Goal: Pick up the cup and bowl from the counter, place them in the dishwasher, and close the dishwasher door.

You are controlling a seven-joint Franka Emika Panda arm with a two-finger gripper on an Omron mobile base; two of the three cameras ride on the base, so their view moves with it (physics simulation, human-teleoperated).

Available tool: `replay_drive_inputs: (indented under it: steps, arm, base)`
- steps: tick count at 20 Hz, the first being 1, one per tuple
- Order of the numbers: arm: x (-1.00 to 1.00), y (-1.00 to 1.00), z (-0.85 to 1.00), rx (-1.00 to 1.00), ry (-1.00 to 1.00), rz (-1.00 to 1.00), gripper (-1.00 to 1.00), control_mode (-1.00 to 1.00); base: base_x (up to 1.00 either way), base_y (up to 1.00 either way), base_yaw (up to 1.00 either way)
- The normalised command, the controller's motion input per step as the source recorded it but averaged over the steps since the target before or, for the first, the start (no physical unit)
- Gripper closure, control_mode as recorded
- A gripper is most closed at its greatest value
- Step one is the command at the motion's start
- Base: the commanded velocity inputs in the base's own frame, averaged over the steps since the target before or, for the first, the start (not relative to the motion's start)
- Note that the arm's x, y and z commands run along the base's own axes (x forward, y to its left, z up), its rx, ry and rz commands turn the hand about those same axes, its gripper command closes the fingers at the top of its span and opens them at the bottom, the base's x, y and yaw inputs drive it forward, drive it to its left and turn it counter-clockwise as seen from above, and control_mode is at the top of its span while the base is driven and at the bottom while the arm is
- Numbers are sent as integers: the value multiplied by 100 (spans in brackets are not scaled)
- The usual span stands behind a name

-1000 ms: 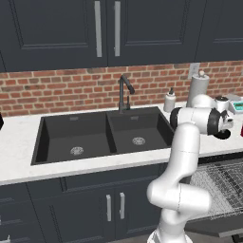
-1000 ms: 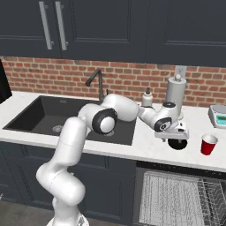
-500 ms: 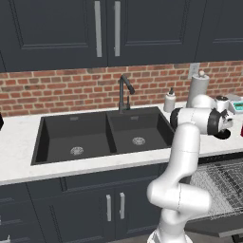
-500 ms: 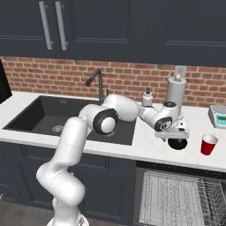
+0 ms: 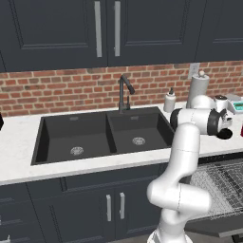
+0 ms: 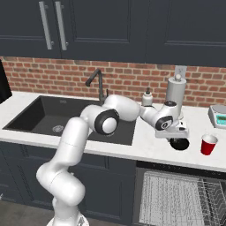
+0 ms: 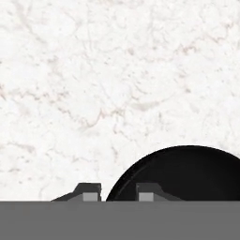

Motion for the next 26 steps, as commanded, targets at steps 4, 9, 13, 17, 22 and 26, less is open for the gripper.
replay_drive_inputs:
  steps: [4, 9, 13, 17, 22, 26]
  arm:
    - [0, 0, -1, 0, 0, 0, 100, -100]
    - [-4, 0, 0, 0, 0, 0, 100, -100]
    - [-35, 0, 7, 6, 0, 0, 100, -100]
    - [-73, 0, 22, 15, 0, 0, 100, -100]
    - [-96, 0, 4, 11, -1, 2, 100, -100]
    - [-100, 0, 1, 10, -7, 9, 100, -100]
  base:
    - [0, 0, 0]
    - [0, 0, 0]
    - [0, 0, 0]
    - [0, 0, 0]
    - [0, 0, 0]
    - [0, 0, 0]
